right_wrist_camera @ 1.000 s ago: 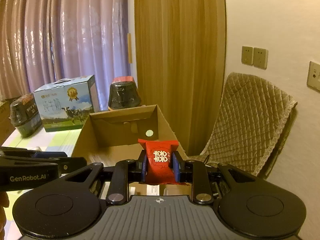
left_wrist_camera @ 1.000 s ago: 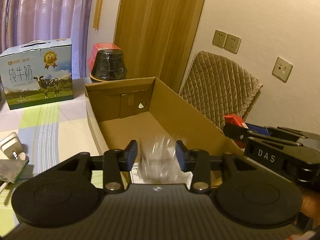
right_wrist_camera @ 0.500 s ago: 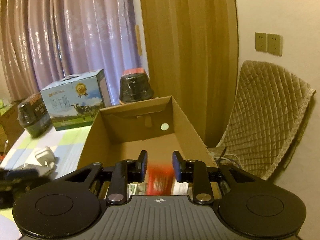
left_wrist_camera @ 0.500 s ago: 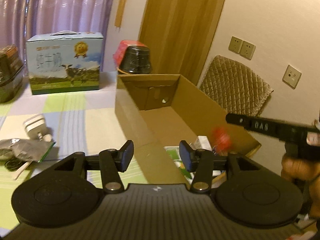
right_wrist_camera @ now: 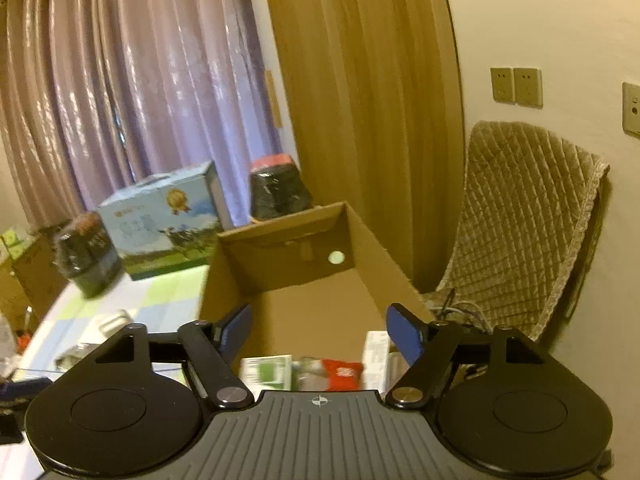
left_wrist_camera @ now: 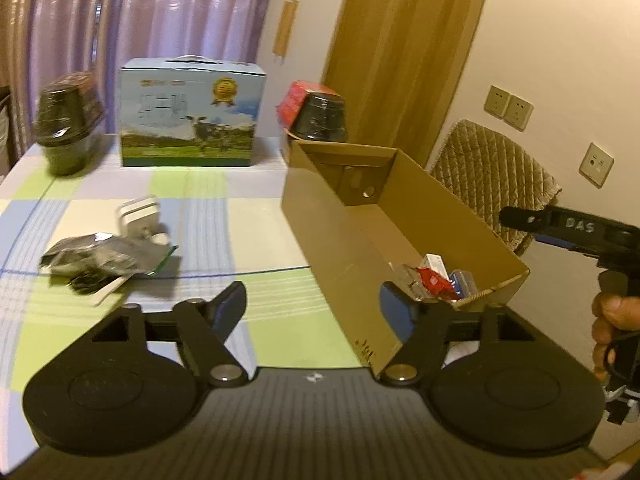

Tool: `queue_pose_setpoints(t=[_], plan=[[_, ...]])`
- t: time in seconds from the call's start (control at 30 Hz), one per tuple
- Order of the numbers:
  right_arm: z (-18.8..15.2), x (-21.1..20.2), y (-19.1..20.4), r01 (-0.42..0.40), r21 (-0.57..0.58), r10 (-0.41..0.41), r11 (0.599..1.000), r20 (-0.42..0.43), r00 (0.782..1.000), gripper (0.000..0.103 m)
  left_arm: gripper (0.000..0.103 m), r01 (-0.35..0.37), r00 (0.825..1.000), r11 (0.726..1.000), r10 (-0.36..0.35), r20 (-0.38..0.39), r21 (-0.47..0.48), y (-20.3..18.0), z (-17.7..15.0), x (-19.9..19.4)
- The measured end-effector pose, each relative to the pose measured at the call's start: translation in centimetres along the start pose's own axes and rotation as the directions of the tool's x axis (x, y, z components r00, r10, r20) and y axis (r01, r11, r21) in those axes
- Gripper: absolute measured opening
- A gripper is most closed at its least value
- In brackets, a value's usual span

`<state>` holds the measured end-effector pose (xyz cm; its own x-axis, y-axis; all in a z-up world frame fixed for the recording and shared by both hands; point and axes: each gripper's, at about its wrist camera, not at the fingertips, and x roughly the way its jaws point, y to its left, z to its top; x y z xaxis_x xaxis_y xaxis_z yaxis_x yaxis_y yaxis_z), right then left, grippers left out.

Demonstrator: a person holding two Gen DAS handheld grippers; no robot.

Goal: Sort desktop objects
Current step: 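Open both tools to drop the clear bag and red packet into the box, then withdraw both tools from the box back over the table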

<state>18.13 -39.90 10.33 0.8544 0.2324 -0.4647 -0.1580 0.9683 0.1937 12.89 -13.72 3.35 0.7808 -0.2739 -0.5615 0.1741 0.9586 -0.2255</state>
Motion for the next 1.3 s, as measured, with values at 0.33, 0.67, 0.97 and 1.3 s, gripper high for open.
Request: queue_pose_setpoints(t=[0.33,0.67,0.97,1.3], plan=[[-1.6,-4.6,7.4,-0.168,0.006,0.168,0.986,-0.003,0.986,0.094,0.095,-0.118,0.992,0.989,0.121,0.020,-0.086,5.0,-2.3,-7.3],[-4.7,-5.3,13.7,-0.256,-0.039,0.252,0.966,-0.084,0.964,0.099,0.102,-0.250,0.967,0.962,0.254,0.018,-0.110,11.0,-3.6,-12.6],[-6.4,-4.9,16.7,-0.283,-0.090,0.270,0.955,-0.133,0.953,0.101,0.102,-0.260,0.965,0.962,0.263,0.024,-0.084,14.1,-3.4,-14.2],[-6.6,-3.1,17.7,-0.293,-0.114,0.272,0.949,-0.169,0.947,0.101,0.102,-0.247,0.969,0.969,0.247,-0.012,-0.024,15.8,-3.2,-13.1]])
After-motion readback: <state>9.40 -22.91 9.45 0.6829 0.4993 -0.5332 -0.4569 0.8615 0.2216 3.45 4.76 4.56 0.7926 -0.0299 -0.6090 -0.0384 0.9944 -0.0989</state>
